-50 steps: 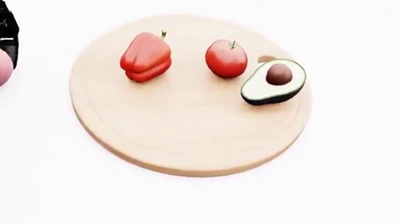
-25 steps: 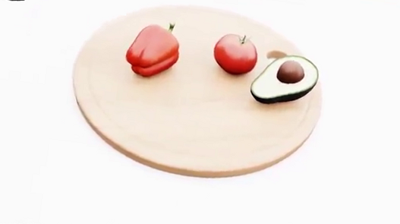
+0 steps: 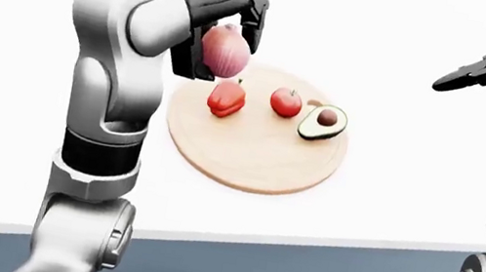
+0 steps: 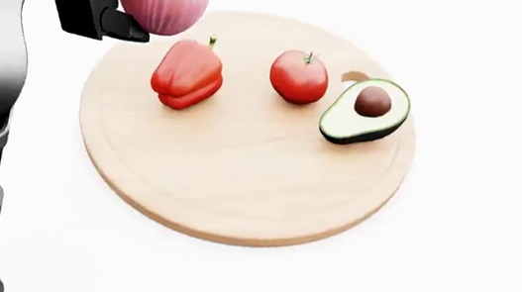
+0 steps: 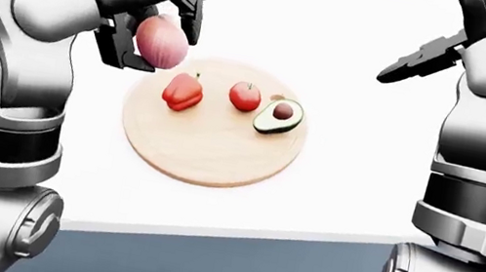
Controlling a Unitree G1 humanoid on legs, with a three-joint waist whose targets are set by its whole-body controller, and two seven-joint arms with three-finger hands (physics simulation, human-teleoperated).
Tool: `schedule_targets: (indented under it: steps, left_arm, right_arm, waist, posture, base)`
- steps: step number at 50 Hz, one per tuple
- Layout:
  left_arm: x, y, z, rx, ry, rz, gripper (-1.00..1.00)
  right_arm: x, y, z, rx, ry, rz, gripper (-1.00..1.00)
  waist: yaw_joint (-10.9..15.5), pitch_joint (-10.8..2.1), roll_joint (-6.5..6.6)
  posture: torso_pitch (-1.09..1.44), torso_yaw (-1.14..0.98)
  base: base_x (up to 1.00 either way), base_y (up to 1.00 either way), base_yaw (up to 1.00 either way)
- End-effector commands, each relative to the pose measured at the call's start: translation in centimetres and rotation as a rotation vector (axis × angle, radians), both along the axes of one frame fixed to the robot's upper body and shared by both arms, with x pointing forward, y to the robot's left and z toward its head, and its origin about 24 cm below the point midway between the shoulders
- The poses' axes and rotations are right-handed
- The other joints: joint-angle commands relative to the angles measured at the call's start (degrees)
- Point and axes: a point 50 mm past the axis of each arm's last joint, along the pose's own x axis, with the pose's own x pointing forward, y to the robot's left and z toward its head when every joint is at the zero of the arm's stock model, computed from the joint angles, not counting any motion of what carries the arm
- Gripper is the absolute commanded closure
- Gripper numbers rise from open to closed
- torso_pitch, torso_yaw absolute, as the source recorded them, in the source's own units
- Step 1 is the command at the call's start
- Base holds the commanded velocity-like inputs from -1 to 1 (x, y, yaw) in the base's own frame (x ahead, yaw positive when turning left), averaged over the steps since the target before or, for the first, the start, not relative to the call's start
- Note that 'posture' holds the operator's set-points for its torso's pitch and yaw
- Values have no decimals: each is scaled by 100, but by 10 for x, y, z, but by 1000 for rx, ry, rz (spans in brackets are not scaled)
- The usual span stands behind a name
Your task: Place the avocado, onion, tomato and bell pepper on the cutting board.
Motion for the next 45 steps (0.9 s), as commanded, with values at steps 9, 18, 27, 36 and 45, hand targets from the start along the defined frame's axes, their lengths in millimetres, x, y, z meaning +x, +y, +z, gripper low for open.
schedule_targets:
  steps: [9,18,27,36,45]
  left_arm:
    - [-16,-27,-5,9,-24,-78,100]
    - [-13,-45,-26,28,16,-126,100]
    - [0,-55,-41,55,55,-140,100]
    - [3,-57,-44,69,69,-146,100]
    - [4,-59,-57,75,93,-152,100]
  right_arm:
    - [-10,-1,16,-17,-80,-4,-100]
    - [-9,-1,12,-19,-70,-8,-100]
    - [-9,-3,7,-16,-66,-12,-100]
    - [-10,-4,10,-16,-70,-16,-100]
    - [-9,-5,8,-16,-66,-18,-100]
  waist:
    - [37,-164,-94]
    - [55,-177,-145]
    - [76,-198,-182]
    - [77,-203,-194]
    - [77,-216,-198]
  posture:
    - [0,0]
    - [0,0]
    - [0,0]
    - [0,0]
    - [0,0]
  base:
    - [0,0,0]
    - [0,0,0]
    - [0,0,0]
    - [0,0,0]
    - [0,0,0]
